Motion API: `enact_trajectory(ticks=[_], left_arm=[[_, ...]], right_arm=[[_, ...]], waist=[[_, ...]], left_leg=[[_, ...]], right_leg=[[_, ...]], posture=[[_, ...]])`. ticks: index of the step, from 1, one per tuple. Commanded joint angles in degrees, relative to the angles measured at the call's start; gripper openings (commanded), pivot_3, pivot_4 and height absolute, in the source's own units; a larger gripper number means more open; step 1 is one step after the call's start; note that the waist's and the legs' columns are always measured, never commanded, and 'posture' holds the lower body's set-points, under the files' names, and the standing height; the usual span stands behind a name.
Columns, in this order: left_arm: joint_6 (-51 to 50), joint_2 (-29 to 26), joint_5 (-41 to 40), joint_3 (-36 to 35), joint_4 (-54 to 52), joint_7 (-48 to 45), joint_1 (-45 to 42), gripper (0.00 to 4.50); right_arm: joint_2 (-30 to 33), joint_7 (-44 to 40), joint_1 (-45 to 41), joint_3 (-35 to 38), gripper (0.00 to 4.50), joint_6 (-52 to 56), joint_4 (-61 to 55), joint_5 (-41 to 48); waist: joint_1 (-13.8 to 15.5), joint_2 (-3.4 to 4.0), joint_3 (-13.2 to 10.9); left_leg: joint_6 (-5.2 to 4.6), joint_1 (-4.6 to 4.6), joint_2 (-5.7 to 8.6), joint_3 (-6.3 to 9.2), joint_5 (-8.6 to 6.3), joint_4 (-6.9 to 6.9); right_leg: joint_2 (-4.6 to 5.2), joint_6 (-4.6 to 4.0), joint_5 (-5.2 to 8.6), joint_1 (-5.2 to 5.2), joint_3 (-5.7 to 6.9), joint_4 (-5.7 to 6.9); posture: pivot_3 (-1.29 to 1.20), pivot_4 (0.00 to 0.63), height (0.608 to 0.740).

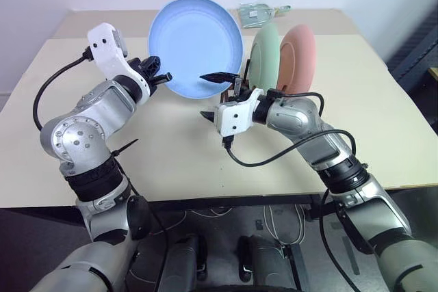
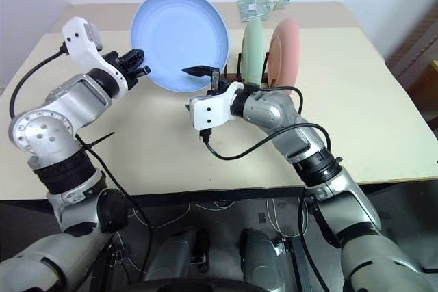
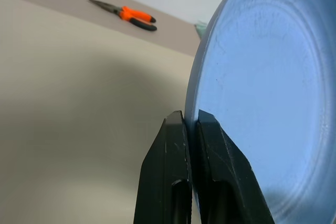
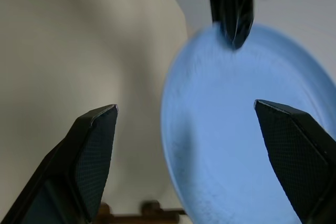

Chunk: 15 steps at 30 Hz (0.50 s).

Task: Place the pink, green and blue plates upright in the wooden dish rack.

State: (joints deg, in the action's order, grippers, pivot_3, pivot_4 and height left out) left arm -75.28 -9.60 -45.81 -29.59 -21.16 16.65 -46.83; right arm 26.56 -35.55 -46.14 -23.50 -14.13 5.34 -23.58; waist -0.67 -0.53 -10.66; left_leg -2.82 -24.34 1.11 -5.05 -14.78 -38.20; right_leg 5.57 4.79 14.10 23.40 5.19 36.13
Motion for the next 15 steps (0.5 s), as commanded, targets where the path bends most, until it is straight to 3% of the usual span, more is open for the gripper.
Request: enact_trajectory(ticks=[1, 3, 10, 12, 15], left_arm=[[-3.5, 1.2, -3.2, -3.0, -3.8, 2.5, -2.8, 0.0], [-5.3, 1.8, -3.9, -4.0, -4.2, 3.3, -3.8, 0.0], [-9.3, 1.5, -4.4, -5.3, -4.9, 2.7, -4.4, 0.0], [-7.0, 1.6, -4.6, -6.0, -4.9, 2.2, -4.5, 0.0], [2.1, 1.3, -3.0, -8.3, -3.7, 2.0, -5.6, 1.0]], right_arm=[[0.1, 1.5, -1.3, 0.5, 4.04, -2.2, 1.0, -1.7], [0.2, 1.9, -1.3, 0.5, 3.45, -2.6, 1.4, -2.7], [0.7, 4.1, -1.5, 1.4, 0.05, -2.3, 2.1, -5.8], [0.8, 4.9, -1.6, 1.7, 0.05, -3.0, 1.9, -6.4], [0.9, 5.4, -1.9, 1.5, 0.0, -5.1, 1.8, -6.6]], waist=[[0.0, -0.01, 0.0], [0.0, -0.01, 0.0], [-0.1, -0.01, 0.0], [-0.1, -0.01, 0.0], [-0.1, -0.02, 0.0]], left_leg=[[0.0, 0.0, 0.0, 0.0, 0.0, 0.0], [0.0, 0.0, 0.01, 0.0, 0.0, 0.0], [0.04, 0.01, 0.01, 0.01, 0.02, 0.0], [0.04, 0.01, 0.01, 0.01, 0.02, 0.0], [0.05, 0.01, 0.01, 0.01, 0.02, 0.0]], right_leg=[[0.0, 0.0, 0.0, -0.01, 0.0, -0.01], [-0.01, 0.0, 0.0, -0.02, 0.0, -0.02], [-0.04, 0.0, 0.0, -0.02, 0.0, -0.01], [-0.05, 0.0, 0.0, -0.02, 0.0, -0.01], [-0.04, 0.0, 0.0, -0.03, 0.0, -0.02]], posture=[[0.0, 0.15, 0.74], [0.0, 0.15, 0.74], [0.0, 0.15, 0.74], [0.0, 0.15, 0.74], [0.0, 0.15, 0.74]])
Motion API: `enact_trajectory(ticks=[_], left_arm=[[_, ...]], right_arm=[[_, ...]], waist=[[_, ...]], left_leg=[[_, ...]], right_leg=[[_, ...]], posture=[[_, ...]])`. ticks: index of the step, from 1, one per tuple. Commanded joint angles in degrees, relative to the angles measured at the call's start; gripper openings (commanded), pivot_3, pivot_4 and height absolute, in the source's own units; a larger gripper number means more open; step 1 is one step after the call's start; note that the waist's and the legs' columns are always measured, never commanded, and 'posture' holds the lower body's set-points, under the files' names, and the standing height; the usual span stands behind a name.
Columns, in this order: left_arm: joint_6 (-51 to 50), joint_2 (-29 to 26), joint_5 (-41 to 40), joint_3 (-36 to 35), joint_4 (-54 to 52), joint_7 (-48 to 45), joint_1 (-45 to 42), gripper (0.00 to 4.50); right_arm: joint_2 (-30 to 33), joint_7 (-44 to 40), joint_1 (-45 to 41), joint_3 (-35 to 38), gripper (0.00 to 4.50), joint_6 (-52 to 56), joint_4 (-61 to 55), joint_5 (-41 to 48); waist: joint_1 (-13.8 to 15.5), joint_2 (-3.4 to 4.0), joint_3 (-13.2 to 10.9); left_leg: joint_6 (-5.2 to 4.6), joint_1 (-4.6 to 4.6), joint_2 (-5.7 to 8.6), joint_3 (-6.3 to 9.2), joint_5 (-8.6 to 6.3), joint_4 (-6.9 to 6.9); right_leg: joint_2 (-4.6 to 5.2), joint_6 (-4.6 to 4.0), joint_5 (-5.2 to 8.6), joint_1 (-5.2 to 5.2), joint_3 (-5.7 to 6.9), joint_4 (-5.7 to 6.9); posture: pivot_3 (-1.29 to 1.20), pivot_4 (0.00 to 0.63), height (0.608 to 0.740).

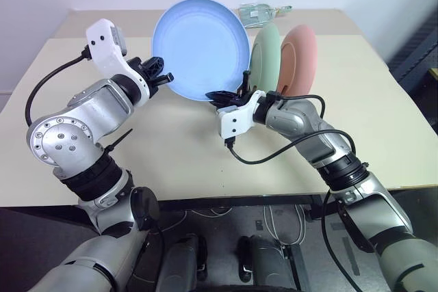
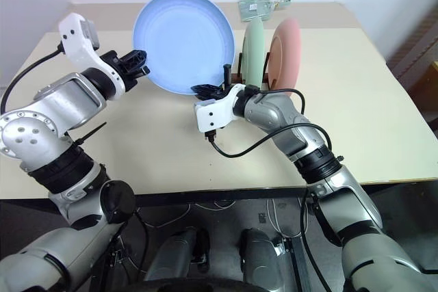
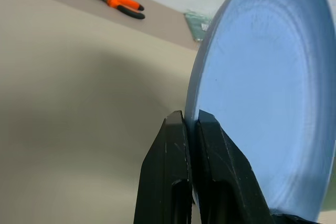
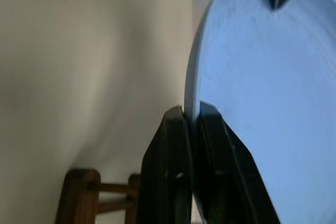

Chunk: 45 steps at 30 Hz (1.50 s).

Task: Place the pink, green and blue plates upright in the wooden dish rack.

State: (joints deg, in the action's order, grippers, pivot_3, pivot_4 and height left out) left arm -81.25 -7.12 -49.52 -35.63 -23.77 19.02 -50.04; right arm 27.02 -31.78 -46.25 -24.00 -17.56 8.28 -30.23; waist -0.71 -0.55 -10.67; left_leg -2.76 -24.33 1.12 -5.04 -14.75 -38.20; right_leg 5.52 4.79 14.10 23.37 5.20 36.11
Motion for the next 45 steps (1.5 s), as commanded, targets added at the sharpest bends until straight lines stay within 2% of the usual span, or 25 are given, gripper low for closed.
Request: enact_trajectory(ticks=[1, 3, 4, 7, 10, 12, 15, 18, 20, 28, 31, 42, 45], left_arm=[[11.7, -2.0, 2.5, -2.4, -0.5, -0.4, -2.6, 1.38], [19.8, -4.8, 8.4, -2.7, 2.3, 1.3, -2.6, 2.44], [23.7, -6.6, 11.3, -3.5, 4.4, 2.4, -2.3, 2.66], [33.4, -15.2, 20.8, 1.2, 8.6, -1.8, 3.4, 2.66], [40.0, -21.1, 27.3, 9.1, 11.4, -9.2, 12.0, 2.66], [44.5, -22.1, 29.3, 14.5, 11.3, -15.5, 18.0, 2.66], [49.4, -21.1, 30.7, 22.2, 9.4, -23.7, 26.5, 2.66], [51.6, -19.7, 31.0, 27.1, 7.5, -28.4, 31.8, 2.66], [52.5, -19.0, 30.9, 28.5, 7.1, -30.6, 33.9, 2.66], [52.8, -17.4, 30.7, 28.2, 7.1, -33.2, 35.4, 2.66], [52.5, -17.3, 30.3, 27.8, 6.7, -33.5, 35.7, 2.66], [51.7, -16.9, 30.1, 28.0, 5.2, -34.3, 36.1, 2.66], [51.6, -16.7, 30.2, 28.2, 4.7, -34.4, 36.5, 2.69]], right_arm=[[0.4, 1.9, -1.8, 2.0, 0.0, -2.4, -1.2, 0.0], [0.3, 2.5, -2.2, 2.3, 0.0, -3.6, -1.4, 0.4], [0.1, 2.8, -2.6, 2.6, 0.0, -4.6, -1.5, 1.1], [-1.1, 2.4, -3.7, 4.8, 0.0, -5.3, -2.1, 6.1], [-4.0, -1.0, -3.9, 8.7, 0.0, -1.5, -5.1, 17.8], [-8.2, -3.5, -4.1, 13.2, 0.0, 9.9, -9.7, 31.1], [-13.8, -1.5, -5.3, 21.4, 0.0, 36.1, -17.8, 55.2], [-18.6, 9.2, -8.6, 29.9, 0.0, 52.9, -19.3, 71.5], [-20.7, 15.9, -10.3, 33.9, 0.0, 59.1, -18.1, 77.0], [-22.9, 29.0, -11.7, 40.5, 0.0, 69.6, -13.4, 85.8], [-22.4, 31.0, -11.9, 41.6, 0.0, 71.8, -11.5, 87.4], [-20.2, 30.7, -13.6, 41.1, 0.0, 70.8, -1.5, 83.2], [-19.3, 28.5, -13.9, 39.8, 0.93, 69.7, -0.6, 80.9]], waist=[[0.0, 0.0, 0.0], [-0.2, 0.0, 0.0], [-0.3, 0.0, 0.0], [-0.7, 0.01, 0.0], [-0.3, 0.0, 0.0], [0.2, 0.0, 0.0], [0.3, -0.02, 0.0], [0.0, -0.03, 0.0], [-0.3, -0.02, 0.0], [-0.4, 0.09, 0.0], [-0.3, 0.09, 0.0], [-0.3, 0.09, 0.0], [-0.3, 0.09, 0.0]], left_leg=[[0.0, 0.0, 0.0, 0.0, 0.0, 0.0], [0.02, 0.01, 0.0, 0.0, 0.01, 0.01], [0.04, 0.03, 0.0, -0.02, 0.02, 0.03], [0.1, 0.19, -0.02, -0.13, 0.05, 0.17], [0.12, 0.24, -0.03, -0.17, 0.06, 0.27], [0.12, 0.24, -0.01, -0.15, 0.06, 0.27], [0.19, 0.17, 0.03, -0.02, 0.01, 0.22], [0.27, 0.11, 0.03, 0.09, -0.05, 0.2], [0.29, 0.06, 0.0, 0.08, -0.07, 0.24], [0.12, -0.17, -0.02, -0.16, 0.03, 0.38], [0.06, -0.19, -0.02, -0.2, 0.03, 0.37], [0.0, -0.2, -0.04, -0.24, 0.02, 0.35], [-0.02, -0.21, -0.04, -0.24, 0.02, 0.35]], right_leg=[[0.0, 0.0, 0.0, 0.0, 0.0, 0.0], [-0.02, -0.01, 0.0, 0.01, 0.0, 0.0], [-0.03, -0.01, 0.0, 0.01, 0.0, 0.0], [-0.1, -0.03, 0.0, 0.0, -0.05, 0.03], [-0.19, -0.04, 0.01, 0.01, -0.07, 0.04], [-0.15, -0.04, 0.01, -0.05, -0.06, 0.02], [0.06, -0.05, 0.01, -0.1, -0.04, 0.02], [0.1, -0.07, -0.01, -0.05, -0.02, 0.02], [0.11, -0.13, -0.03, 0.11, -0.03, 0.04], [0.14, -0.25, -0.04, 0.53, -0.15, 0.17], [0.15, -0.25, -0.05, 0.54, -0.15, 0.16], [0.1, -0.24, -0.05, 0.53, -0.15, 0.17], [0.1, -0.24, -0.05, 0.53, -0.15, 0.17]], posture=[[0.0, 0.15, 0.74], [0.0, 0.15, 0.74], [0.0, 0.15, 0.74], [0.0, 0.15, 0.74], [0.0, 0.15, 0.74], [0.0, 0.15, 0.74], [0.0, 0.15, 0.74], [0.0, 0.15, 0.74], [0.0, 0.15, 0.74], [0.0, 0.15, 0.74], [0.0, 0.15, 0.74], [0.0, 0.15, 0.74], [0.0, 0.15, 0.74]])
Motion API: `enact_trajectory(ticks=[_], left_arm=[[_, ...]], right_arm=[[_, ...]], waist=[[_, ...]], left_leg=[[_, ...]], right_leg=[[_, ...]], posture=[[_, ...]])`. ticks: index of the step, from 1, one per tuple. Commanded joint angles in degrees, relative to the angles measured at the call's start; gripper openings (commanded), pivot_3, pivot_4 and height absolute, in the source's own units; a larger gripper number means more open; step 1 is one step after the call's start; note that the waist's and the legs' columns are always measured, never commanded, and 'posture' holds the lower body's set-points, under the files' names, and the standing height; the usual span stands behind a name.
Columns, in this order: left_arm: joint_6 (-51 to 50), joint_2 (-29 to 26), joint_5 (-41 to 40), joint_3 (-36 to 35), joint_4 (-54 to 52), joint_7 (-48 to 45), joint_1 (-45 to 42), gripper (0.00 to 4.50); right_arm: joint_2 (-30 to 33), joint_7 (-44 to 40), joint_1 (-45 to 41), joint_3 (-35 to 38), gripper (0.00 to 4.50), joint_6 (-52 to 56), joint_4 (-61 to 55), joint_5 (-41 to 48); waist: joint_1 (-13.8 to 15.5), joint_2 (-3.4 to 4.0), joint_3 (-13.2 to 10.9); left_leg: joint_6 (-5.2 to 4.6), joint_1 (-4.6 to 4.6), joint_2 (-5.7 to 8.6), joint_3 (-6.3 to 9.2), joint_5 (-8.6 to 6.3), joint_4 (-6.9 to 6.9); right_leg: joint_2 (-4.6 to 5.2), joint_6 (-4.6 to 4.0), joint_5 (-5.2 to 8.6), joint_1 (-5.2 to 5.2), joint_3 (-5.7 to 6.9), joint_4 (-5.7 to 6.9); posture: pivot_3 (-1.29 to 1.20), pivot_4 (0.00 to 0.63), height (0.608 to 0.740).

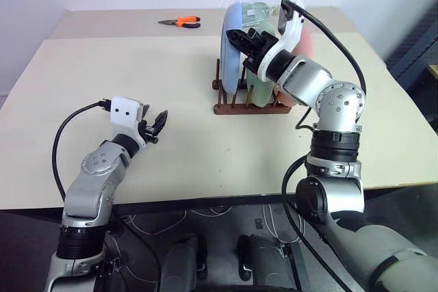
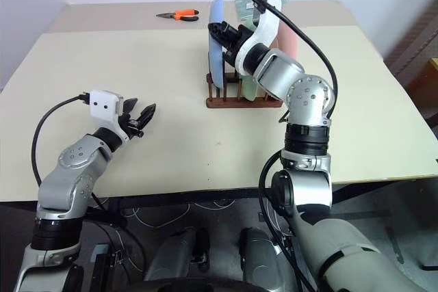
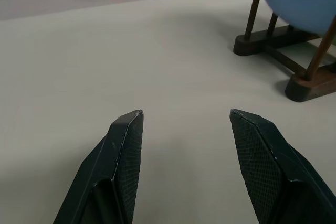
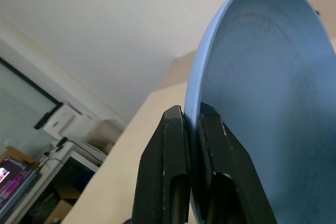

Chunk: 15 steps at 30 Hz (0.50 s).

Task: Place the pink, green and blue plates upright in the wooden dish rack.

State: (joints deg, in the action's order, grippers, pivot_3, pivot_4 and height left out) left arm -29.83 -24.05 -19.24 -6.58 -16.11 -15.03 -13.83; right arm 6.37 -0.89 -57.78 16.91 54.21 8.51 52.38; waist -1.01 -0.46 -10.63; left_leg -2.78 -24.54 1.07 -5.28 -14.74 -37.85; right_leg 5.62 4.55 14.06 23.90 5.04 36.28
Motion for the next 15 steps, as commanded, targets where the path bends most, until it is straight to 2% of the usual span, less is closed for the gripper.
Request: enact_trajectory(ticks=[1, 5, 6, 7, 9, 11, 13, 15], left_arm=[[0.1, 0.4, -0.2, -0.8, -3.1, -0.3, 0.3, 2.69], [-0.3, 0.7, -0.3, -1.0, -4.0, -0.3, 0.7, 2.69], [-0.4, 0.7, -0.3, -1.0, -4.4, -0.3, 0.9, 2.69], [-0.5, 0.8, -0.3, -1.1, -4.7, -0.3, 1.2, 2.69], [-0.5, 0.6, 0.0, -1.5, -5.2, 0.0, 1.8, 2.69], [-0.3, 0.1, 0.7, -1.9, -5.2, -0.1, 2.6, 2.69], [0.4, -1.4, 1.7, -2.0, -4.8, -1.0, 3.9, 2.69], [1.0, -2.6, 2.6, -2.0, -4.3, -2.0, 5.1, 2.69]], right_arm=[[1.8, -3.2, -2.5, -1.7, 1.42, -2.7, -0.8, -2.7], [8.8, -13.3, -1.5, -13.3, 3.41, -12.5, -4.5, -16.2], [13.0, -17.8, -0.3, -18.4, 3.85, -18.3, -6.9, -22.3], [16.8, -22.5, 1.1, -22.3, 3.85, -24.3, -9.2, -27.5], [23.0, -30.0, 4.7, -25.1, 3.85, -33.0, -13.5, -32.6], [26.7, -34.9, 8.4, -21.8, 3.85, -35.2, -16.3, -30.6], [31.7, -40.4, 14.2, -15.0, 3.85, -31.2, -18.6, -24.1], [37.0, -44.7, 20.2, -10.2, 3.85, -29.0, -19.4, -21.7]], waist=[[0.1, 0.0, 0.0], [0.1, 0.0, 0.0], [0.1, 0.0, 0.0], [0.1, 0.01, 0.0], [0.4, -0.01, 0.0], [0.3, -0.03, 0.0], [0.5, -0.05, 0.0], [0.7, -0.04, 0.0]], left_leg=[[-0.01, 0.0, 0.0, 0.0, 0.0, -0.01], [-0.05, -0.04, 0.01, -0.02, -0.03, -0.06], [-0.05, -0.04, 0.0, -0.02, -0.03, -0.06], [-0.05, -0.04, 0.0, -0.02, -0.03, -0.06], [-0.08, -0.11, 0.01, -0.01, -0.04, -0.07], [-0.12, -0.11, 0.0, -0.04, -0.07, -0.11], [-0.12, -0.1, -0.02, -0.03, -0.07, -0.16], [-0.15, -0.04, -0.03, 0.05, -0.09, -0.18]], right_leg=[[0.0, 0.0, 0.0, 0.0, 0.0, 0.0], [0.01, 0.01, 0.0, 0.03, 0.0, -0.01], [0.0, 0.01, 0.0, 0.04, -0.01, -0.01], [-0.01, 0.01, 0.0, 0.03, -0.01, -0.01], [-0.01, 0.03, 0.01, 0.09, -0.01, -0.03], [-0.02, 0.07, 0.03, 0.06, -0.01, -0.07], [-0.02, 0.08, 0.03, -0.02, 0.0, -0.08], [0.02, 0.08, 0.02, -0.19, 0.11, -0.16]], posture=[[0.0, 0.15, 0.74], [0.0, 0.15, 0.74], [0.0, 0.15, 0.74], [0.0, 0.15, 0.74], [0.0, 0.15, 0.74], [0.0, 0.15, 0.74], [0.0, 0.15, 0.74], [0.0, 0.15, 0.74]])
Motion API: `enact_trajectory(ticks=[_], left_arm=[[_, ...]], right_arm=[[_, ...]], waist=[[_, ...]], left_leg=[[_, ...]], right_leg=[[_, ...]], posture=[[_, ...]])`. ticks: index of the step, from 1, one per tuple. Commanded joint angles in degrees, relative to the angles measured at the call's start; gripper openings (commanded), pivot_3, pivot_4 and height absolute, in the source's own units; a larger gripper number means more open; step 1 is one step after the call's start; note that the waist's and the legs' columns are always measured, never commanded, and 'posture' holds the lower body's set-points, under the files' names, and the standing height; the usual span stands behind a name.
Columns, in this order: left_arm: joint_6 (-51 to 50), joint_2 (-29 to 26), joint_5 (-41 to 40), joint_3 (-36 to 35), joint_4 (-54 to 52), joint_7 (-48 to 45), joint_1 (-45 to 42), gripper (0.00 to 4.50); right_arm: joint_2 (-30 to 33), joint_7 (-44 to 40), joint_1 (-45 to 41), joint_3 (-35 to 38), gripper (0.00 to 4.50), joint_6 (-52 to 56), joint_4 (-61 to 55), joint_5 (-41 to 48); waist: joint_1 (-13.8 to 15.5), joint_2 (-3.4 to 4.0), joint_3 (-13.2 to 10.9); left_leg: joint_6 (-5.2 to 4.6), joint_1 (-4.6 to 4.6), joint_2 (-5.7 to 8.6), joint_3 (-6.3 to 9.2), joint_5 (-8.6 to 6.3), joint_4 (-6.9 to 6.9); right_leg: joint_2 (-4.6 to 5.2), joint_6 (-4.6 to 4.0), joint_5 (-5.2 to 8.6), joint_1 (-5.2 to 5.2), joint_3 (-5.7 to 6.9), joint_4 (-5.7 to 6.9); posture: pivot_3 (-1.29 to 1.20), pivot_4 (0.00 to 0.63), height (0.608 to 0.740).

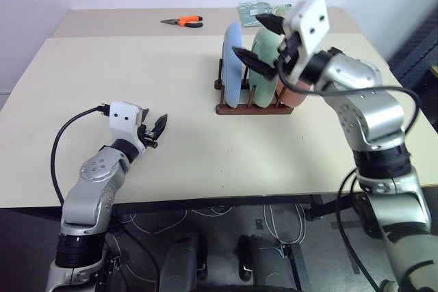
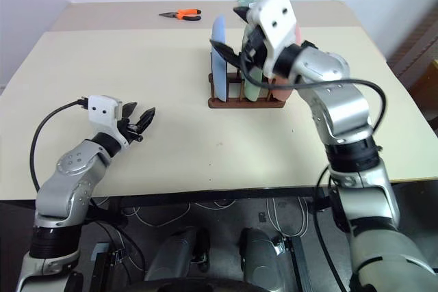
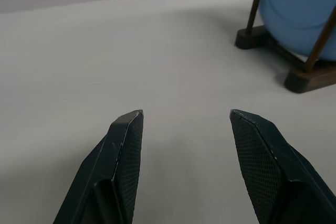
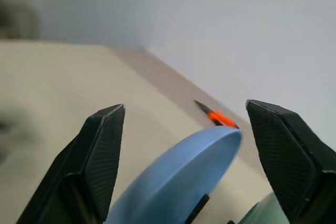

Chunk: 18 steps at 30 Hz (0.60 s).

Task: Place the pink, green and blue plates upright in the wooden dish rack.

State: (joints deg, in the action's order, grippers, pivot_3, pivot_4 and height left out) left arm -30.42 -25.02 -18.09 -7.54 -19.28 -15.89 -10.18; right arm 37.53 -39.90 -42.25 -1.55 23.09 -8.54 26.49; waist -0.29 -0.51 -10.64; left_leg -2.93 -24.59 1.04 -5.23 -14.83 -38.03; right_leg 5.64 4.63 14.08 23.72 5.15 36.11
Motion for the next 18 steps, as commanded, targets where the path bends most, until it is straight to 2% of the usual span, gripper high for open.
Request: enact_trajectory(ticks=[1, 4, 7, 18], left_arm=[[2.2, -2.5, 2.0, -0.9, -0.6, -2.1, 2.2, 2.69], [4.3, -4.5, 3.0, -0.5, 1.5, -5.1, 4.1, 2.69], [5.4, -5.3, 3.7, 0.5, 2.7, -7.0, 4.8, 2.69], [3.2, -4.8, 4.2, 2.1, -0.2, -9.0, 5.7, 2.69]], right_arm=[[8.5, -7.6, 8.6, 10.9, 3.85, 3.4, -2.4, 5.1], [12.8, -10.3, 19.0, 18.0, 3.85, 6.6, -1.1, 7.4], [13.7, -11.2, 25.1, 19.8, 3.85, 4.2, 0.5, 5.1], [9.7, -11.5, 26.4, 18.4, 3.85, -3.0, 9.4, 1.0]], waist=[[0.3, 0.01, 0.0], [0.9, 0.01, 0.0], [0.7, 0.06, 0.0], [0.9, 0.2, 0.0]], left_leg=[[-0.06, 0.09, 0.0, -0.01, -0.04, 0.0], [-0.12, 0.14, 0.01, 0.0, -0.11, 0.01], [0.01, 0.16, 0.01, 0.0, -0.2, 0.02], [0.03, 0.17, 0.02, -0.05, -0.22, 0.02]], right_leg=[[0.04, 0.0, 0.0, -0.07, 0.0, -0.02], [0.15, 0.0, 0.0, -0.13, 0.0, -0.1], [0.21, -0.02, 0.0, -0.12, -0.01, -0.12], [0.3, -0.03, -0.01, -0.05, 0.0, -0.09]], posture=[[0.0, 0.15, 0.74], [0.0, 0.15, 0.74], [0.0, 0.15, 0.74], [0.0, 0.15, 0.74]])
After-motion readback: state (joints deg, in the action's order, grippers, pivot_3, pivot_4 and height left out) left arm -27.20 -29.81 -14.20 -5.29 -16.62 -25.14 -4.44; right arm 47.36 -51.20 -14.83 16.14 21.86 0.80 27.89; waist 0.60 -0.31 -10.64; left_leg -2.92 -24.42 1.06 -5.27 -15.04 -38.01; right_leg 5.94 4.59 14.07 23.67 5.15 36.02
